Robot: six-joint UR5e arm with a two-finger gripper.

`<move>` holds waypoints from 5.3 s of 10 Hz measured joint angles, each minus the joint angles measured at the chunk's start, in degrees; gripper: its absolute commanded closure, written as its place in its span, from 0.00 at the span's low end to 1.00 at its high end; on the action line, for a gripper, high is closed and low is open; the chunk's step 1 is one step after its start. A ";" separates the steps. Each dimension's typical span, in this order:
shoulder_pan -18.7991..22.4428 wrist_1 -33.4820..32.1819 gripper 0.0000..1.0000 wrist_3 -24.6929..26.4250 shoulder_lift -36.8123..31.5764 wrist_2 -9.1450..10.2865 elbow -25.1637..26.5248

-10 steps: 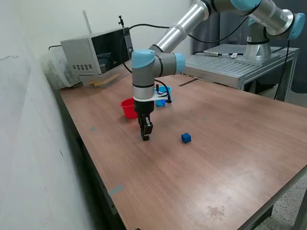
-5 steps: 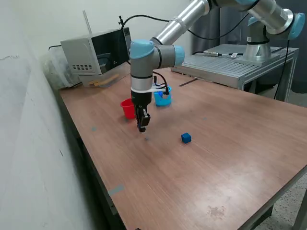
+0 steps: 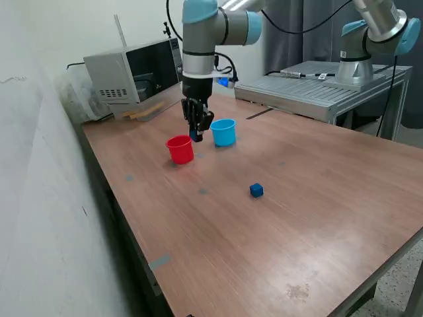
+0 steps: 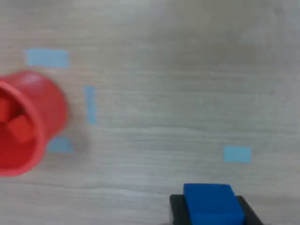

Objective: Place red objects in the red bin, and blue objects in the blue bin.

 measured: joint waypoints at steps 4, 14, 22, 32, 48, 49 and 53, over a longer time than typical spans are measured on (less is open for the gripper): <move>-3.51 6.85 1.00 -7.98 -8.56 -0.60 5.39; -17.60 7.23 1.00 -24.69 -15.41 -0.51 23.59; -16.78 1.45 1.00 -32.91 -20.38 2.77 32.46; -15.36 -0.06 0.00 -33.08 -18.37 5.78 31.27; 20.01 0.16 0.00 -38.06 -19.60 12.36 30.07; 20.68 0.20 0.00 -35.28 -17.24 13.31 27.60; 21.01 -2.33 0.00 -15.78 -7.94 14.74 18.74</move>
